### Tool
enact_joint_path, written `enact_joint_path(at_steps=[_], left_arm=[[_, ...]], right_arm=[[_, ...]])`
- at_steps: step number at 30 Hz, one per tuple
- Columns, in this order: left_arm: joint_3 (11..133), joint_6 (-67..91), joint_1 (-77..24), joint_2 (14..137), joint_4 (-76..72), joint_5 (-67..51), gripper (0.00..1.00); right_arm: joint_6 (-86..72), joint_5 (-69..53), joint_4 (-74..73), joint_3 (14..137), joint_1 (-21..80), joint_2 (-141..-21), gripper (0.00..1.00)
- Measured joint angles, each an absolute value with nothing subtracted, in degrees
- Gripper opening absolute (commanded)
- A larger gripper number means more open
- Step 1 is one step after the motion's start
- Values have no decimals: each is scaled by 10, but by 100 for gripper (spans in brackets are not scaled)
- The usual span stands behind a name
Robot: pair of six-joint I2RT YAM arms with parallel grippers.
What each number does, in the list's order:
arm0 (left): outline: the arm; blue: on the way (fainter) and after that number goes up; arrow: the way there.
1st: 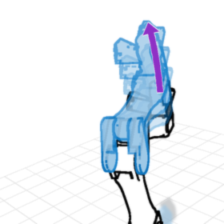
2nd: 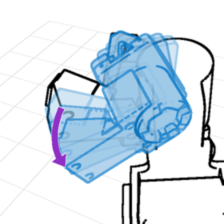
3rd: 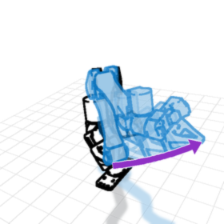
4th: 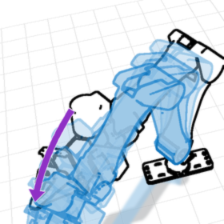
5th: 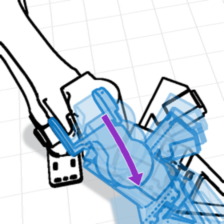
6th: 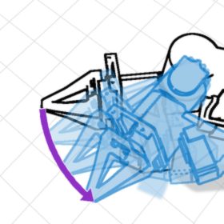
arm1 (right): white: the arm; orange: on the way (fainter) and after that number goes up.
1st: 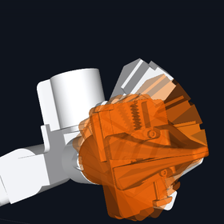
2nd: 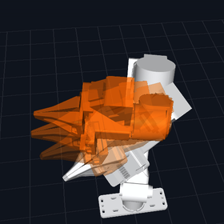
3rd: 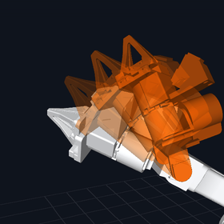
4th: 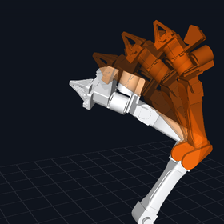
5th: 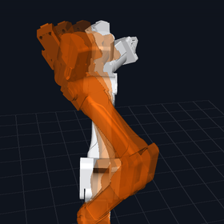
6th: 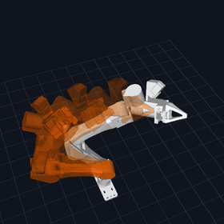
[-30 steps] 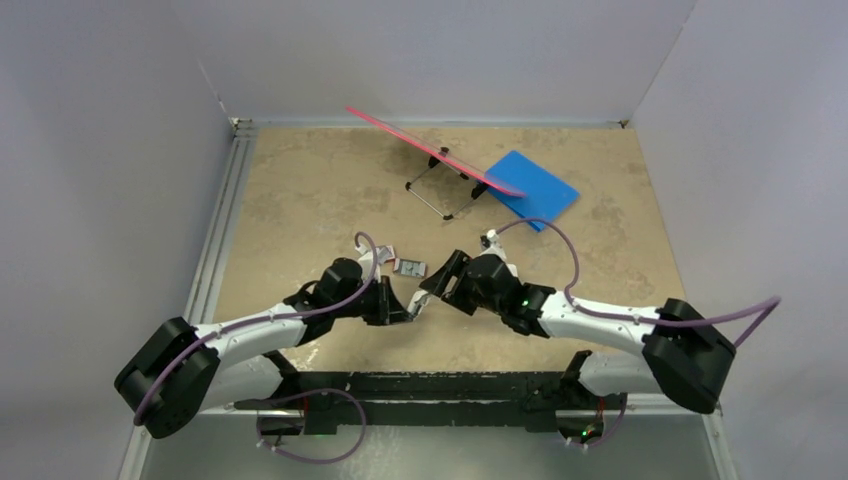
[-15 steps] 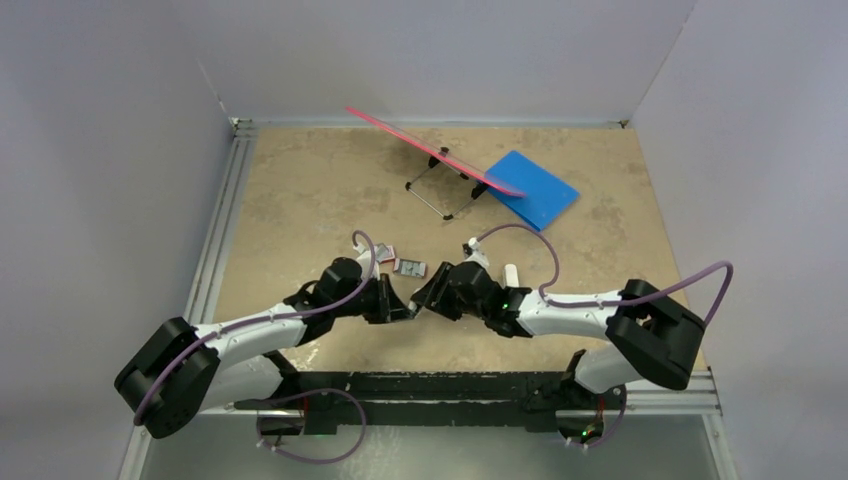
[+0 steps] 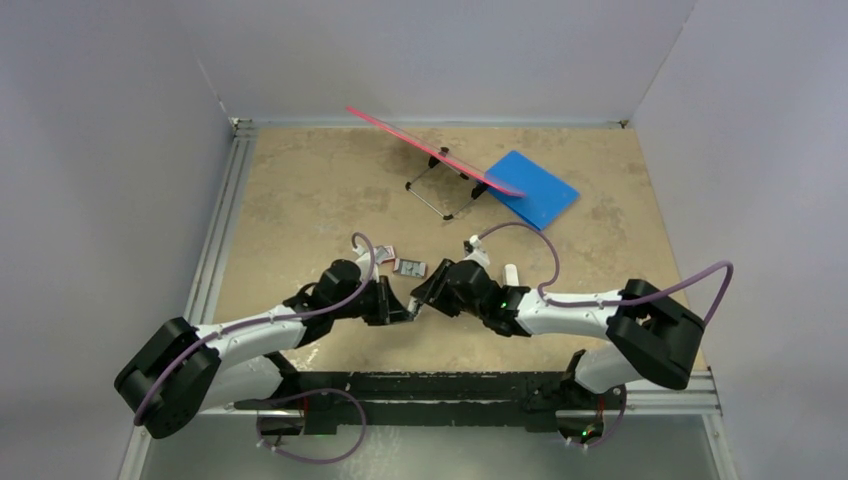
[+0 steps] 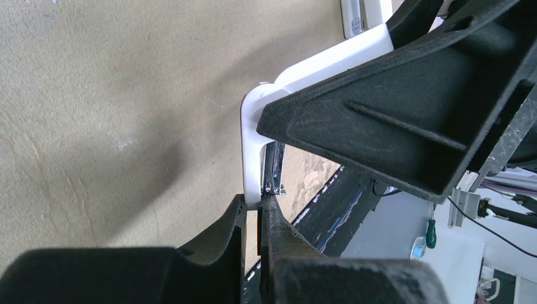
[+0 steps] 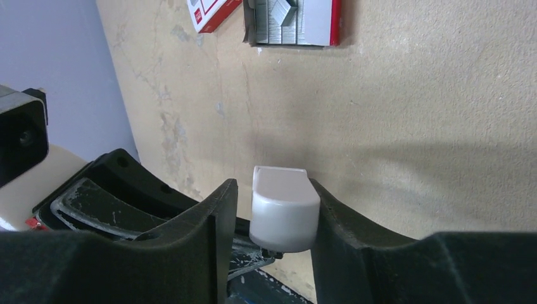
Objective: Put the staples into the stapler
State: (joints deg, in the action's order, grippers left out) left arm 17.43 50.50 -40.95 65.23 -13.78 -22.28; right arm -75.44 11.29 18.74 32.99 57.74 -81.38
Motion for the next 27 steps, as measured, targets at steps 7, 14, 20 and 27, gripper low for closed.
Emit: enact_joint_path(at_steps=[7,14,20,27], left_arm=[[170,505,-409,652,-141,-222,22],[161,506,-409,607,-112,-208,49],[164,515,-409,514,-14,-116,50],[271,534,-409,479,191,44,51]], right_arm=[[-763,125,183,337,578,-830,28],[-743,141,149,358,586,-851,27],[-712,172,76,407,613,-875,28],[-688,215,-41,501,656,-929,30]])
